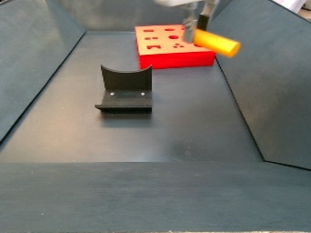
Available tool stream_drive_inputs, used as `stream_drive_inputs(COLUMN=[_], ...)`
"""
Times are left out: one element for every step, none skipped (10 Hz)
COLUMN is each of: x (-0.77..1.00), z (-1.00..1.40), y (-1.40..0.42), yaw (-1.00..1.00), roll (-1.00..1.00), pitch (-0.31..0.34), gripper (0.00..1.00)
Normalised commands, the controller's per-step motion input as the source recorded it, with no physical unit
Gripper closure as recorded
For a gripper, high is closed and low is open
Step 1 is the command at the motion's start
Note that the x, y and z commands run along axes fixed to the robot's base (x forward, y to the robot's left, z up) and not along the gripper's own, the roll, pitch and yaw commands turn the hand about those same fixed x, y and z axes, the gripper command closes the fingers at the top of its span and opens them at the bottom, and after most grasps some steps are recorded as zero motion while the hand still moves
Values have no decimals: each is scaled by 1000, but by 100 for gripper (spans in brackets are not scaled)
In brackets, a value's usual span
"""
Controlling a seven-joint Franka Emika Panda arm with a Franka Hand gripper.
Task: Pick up the oval object. Move up. Place the oval object on the fixture. Regrasp the oval object. Move to above the board. Insert the oval object.
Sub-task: Place the oval object on the fixture.
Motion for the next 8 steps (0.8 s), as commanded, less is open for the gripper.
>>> stream_drive_inputs(x=[1000, 1000, 942, 818, 661, 545, 405, 312], z=[-140, -127, -94, -64, -30, -17, -8, -5], y=[222, 204, 156, 114, 73, 52, 34, 29], yaw=[-1000, -1000, -1000, -1000, -1000, -1000, -1000, -804], roll=[-75, -81, -97, -111, -138, -166, -218, -225], pitch=[49, 51, 60, 70, 90, 113, 158, 163], gripper=[100, 100, 100, 100, 100, 100, 100, 100])
